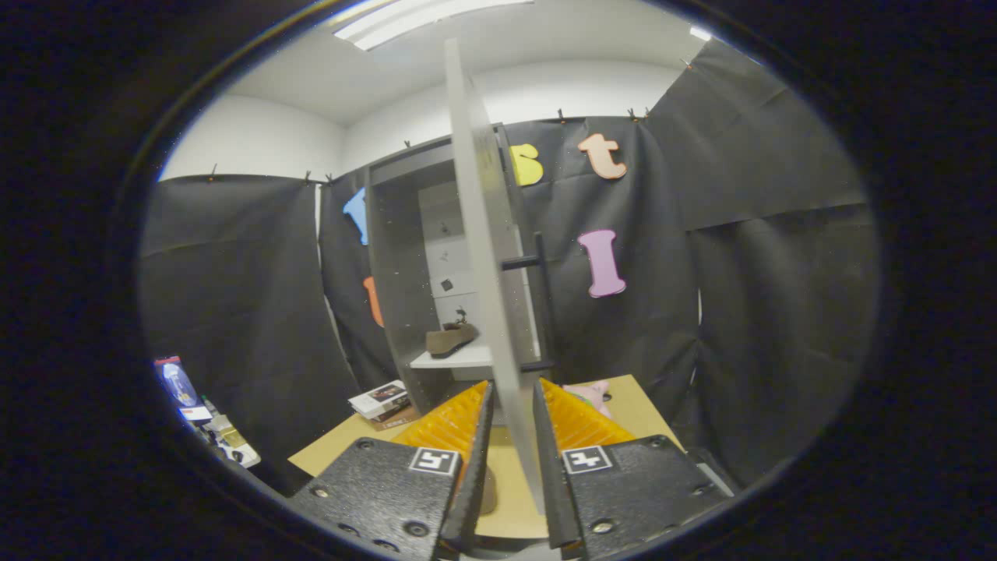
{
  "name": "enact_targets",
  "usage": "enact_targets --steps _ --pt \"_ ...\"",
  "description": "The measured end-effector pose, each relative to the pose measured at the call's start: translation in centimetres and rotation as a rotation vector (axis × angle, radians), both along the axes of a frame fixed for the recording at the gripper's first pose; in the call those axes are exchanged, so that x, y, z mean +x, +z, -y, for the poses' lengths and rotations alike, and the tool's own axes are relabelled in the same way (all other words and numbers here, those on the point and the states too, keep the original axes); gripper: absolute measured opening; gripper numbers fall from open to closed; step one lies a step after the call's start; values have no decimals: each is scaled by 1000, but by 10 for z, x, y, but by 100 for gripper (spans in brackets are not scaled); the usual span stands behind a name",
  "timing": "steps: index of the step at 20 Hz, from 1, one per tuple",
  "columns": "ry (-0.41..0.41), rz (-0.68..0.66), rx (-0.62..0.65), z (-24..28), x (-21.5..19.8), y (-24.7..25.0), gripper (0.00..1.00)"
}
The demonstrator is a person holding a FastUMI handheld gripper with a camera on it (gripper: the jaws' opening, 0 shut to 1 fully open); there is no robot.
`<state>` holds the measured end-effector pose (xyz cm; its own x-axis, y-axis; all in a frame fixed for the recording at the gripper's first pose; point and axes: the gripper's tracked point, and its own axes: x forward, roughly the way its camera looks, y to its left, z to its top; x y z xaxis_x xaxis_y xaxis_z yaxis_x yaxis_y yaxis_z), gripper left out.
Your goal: Open the shoe cabinet door, grab the shoes and put them into the shoe cabinet, then close the shoe cabinet door.
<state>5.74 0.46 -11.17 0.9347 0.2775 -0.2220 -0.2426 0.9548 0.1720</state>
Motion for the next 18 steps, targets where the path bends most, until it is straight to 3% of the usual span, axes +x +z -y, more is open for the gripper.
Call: enact_targets --steps 2,4,8,18 --pt "-51 15 -45 2 -3 -20 75" --pt "-52 52 -44 -16 -6 -30 100" --pt "3 -7 -56 -61 -12 -87 99" --pt "89 -184 -192 -139 28 -236 99"
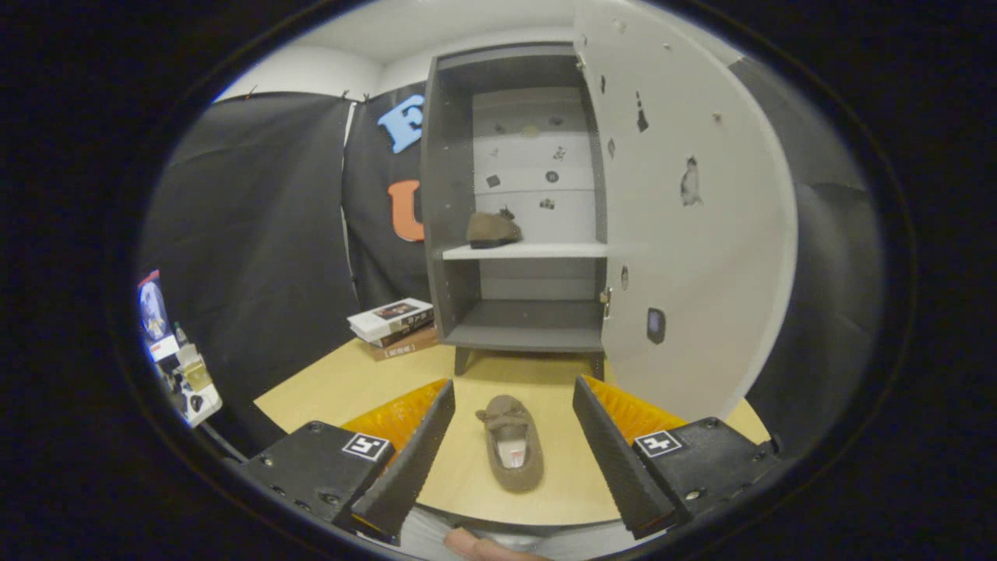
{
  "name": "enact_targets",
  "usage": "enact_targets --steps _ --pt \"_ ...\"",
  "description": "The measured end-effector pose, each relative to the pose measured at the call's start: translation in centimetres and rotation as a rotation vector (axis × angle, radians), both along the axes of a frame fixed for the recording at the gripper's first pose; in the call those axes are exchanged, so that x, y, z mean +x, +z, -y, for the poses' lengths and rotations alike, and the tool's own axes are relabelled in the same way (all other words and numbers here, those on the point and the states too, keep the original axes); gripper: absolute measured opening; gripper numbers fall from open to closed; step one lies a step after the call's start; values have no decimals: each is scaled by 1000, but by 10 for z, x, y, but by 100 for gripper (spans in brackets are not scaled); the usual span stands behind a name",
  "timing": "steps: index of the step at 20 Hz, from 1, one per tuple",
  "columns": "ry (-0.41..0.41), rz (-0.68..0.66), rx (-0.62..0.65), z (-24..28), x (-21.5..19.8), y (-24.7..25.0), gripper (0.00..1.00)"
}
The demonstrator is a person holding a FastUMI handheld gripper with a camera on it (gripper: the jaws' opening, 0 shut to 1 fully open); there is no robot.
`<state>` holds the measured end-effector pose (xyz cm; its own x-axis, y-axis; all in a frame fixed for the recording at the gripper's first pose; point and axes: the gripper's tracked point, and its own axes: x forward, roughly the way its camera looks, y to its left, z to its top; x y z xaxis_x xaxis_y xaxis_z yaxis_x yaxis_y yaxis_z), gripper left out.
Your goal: Open the shoe cabinet door, grab the shoes and put them into the shoe cabinet, then close the shoe cabinet door.
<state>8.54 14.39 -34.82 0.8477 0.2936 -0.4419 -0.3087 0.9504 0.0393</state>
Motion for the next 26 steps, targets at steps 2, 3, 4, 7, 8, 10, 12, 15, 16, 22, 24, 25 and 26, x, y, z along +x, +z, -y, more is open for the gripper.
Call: enact_targets --steps 2,3,4,7,8,10,12,15,16,22,24,25,26 --pt "26 -32 -24 -12 8 -29 99" --pt "35 -60 -30 -16 11 -44 99" --pt "48 -89 -28 -21 13 -59 99" --pt "83 -171 -39 -36 16 -106 99" --pt "88 -183 -61 -39 20 -123 98" --pt "79 -198 -116 -40 27 -149 97" --pt "64 -209 -146 -42 35 -167 96" --pt "42 -294 -141 -42 42 -197 79" --pt "39 -325 -134 -41 43 -207 73" --pt "68 -361 -96 -51 63 -232 22" --pt "63 -344 -83 -50 63 -225 9" --pt "57 -337 -71 -48 62 -223 8" --pt "53 -334 -60 -48 62 -222 7"
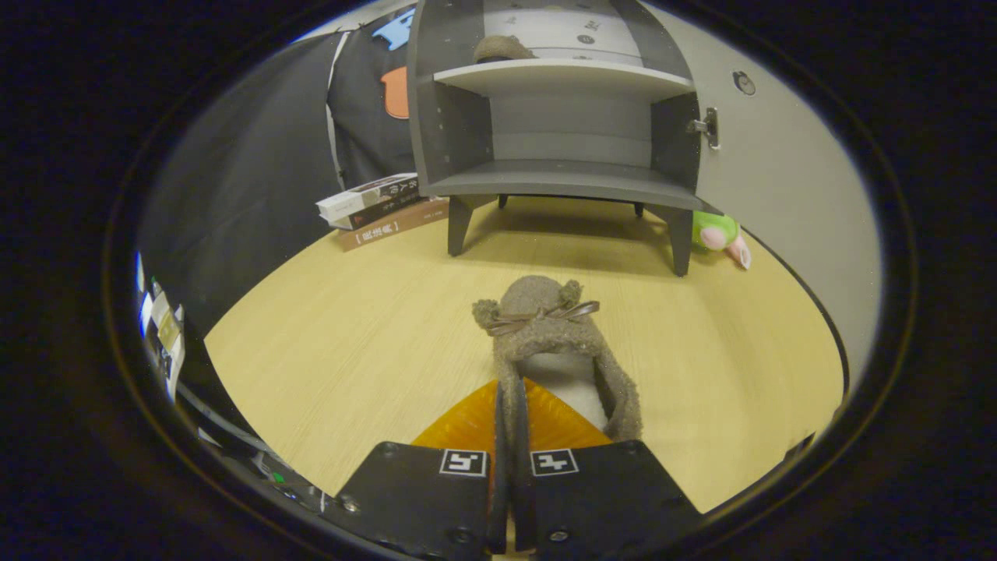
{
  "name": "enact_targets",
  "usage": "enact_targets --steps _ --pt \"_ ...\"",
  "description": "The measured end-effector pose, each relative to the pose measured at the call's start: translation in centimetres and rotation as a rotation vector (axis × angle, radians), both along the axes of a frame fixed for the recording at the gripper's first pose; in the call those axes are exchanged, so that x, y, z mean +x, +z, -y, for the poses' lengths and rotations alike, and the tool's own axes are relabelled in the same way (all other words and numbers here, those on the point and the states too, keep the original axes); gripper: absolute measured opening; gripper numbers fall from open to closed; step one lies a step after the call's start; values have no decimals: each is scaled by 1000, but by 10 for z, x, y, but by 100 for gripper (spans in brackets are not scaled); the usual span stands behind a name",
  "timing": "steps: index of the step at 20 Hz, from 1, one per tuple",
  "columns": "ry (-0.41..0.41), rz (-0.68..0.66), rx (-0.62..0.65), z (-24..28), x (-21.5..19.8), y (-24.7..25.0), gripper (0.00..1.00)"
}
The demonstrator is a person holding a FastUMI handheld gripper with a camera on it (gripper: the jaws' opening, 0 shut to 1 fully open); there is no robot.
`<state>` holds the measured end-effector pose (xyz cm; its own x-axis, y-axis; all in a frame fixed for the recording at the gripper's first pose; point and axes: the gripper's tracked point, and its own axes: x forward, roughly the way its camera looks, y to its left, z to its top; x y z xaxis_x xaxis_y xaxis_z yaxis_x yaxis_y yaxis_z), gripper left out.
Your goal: Open the shoe cabinet door, grab the shoes and put them into the shoe cabinet, then close the shoe cabinet door.
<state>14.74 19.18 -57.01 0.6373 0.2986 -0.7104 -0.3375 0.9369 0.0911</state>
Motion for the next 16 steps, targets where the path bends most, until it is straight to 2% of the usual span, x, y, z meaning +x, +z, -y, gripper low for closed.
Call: enact_targets --steps 5,8,16 --pt "0 76 -10 5 -1 36 7" --pt "23 81 34 -10 -5 67 7" --pt "26 219 33 -22 20 159 7"
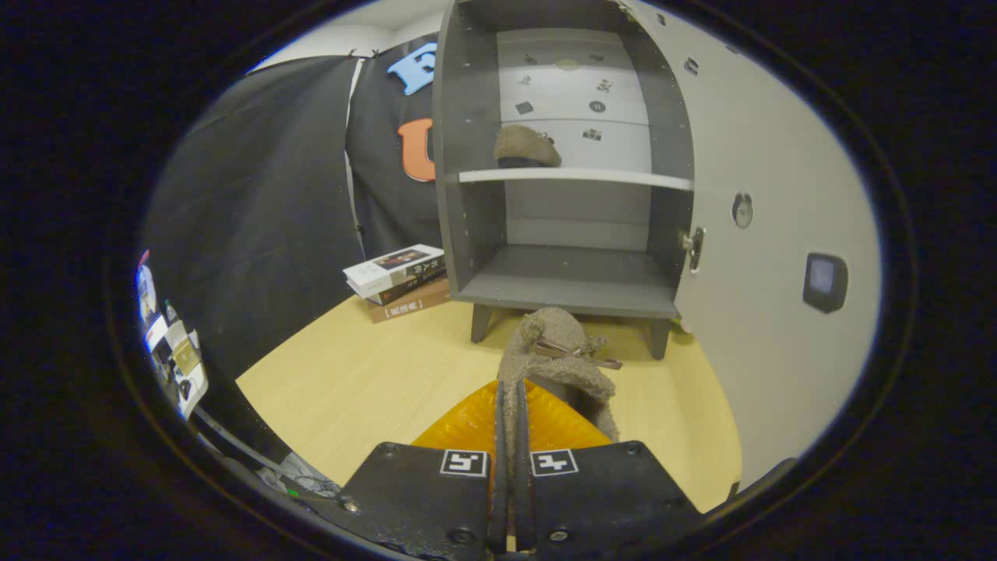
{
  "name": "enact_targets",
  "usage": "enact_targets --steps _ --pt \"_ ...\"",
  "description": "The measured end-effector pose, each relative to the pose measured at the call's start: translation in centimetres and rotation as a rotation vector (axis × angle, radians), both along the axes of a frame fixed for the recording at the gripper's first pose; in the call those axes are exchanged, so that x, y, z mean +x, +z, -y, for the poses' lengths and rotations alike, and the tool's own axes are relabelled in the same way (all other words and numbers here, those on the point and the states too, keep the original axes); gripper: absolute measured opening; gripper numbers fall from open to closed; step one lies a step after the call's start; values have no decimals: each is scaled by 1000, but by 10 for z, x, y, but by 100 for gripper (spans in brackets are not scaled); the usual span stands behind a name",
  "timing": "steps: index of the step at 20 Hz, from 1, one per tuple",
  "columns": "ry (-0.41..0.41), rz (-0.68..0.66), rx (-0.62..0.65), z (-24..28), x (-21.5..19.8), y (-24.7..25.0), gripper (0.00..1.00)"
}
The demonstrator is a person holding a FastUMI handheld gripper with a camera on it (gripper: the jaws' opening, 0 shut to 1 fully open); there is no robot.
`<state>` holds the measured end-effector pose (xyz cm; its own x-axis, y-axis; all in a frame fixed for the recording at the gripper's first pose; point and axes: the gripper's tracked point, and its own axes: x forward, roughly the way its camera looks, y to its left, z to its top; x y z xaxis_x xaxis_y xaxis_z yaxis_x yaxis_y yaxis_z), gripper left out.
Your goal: Open the shoe cabinet door, grab the shoes and put them into the shoe cabinet, then close the shoe cabinet door.
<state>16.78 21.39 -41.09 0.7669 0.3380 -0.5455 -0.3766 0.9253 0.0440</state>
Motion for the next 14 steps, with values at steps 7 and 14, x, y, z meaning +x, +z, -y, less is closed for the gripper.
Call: enact_targets --steps 7,14 --pt "10 112 62 -14 19 99 7" --pt "-10 196 34 -17 64 180 7"
